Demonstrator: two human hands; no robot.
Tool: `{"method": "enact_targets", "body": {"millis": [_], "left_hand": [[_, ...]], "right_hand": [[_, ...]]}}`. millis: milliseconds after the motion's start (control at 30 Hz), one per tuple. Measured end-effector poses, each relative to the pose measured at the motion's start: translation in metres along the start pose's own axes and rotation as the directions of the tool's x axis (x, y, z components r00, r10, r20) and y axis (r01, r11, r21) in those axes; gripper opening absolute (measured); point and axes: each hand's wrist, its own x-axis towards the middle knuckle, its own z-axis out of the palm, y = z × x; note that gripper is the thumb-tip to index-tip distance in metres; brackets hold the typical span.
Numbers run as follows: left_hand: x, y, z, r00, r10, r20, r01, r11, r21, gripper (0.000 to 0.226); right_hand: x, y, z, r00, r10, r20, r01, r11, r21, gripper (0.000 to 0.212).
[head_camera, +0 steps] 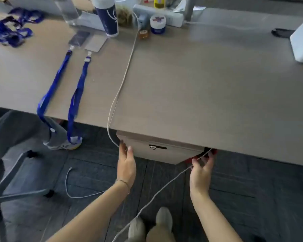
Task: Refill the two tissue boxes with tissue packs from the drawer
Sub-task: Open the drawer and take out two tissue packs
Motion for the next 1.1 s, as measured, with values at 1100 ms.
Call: {"method": "enact_targets", "body": {"millis": [1100], "left_hand": [[0.024,-0.093,-0.070,0.949,0.231,-0.213,-0.216,0.972,0.090,0.039]], "right_hand": [[-0.022,0.124,-0.022,0.973,-0.213,-0.089,0.224,0.965,0.136,0.028]]}}
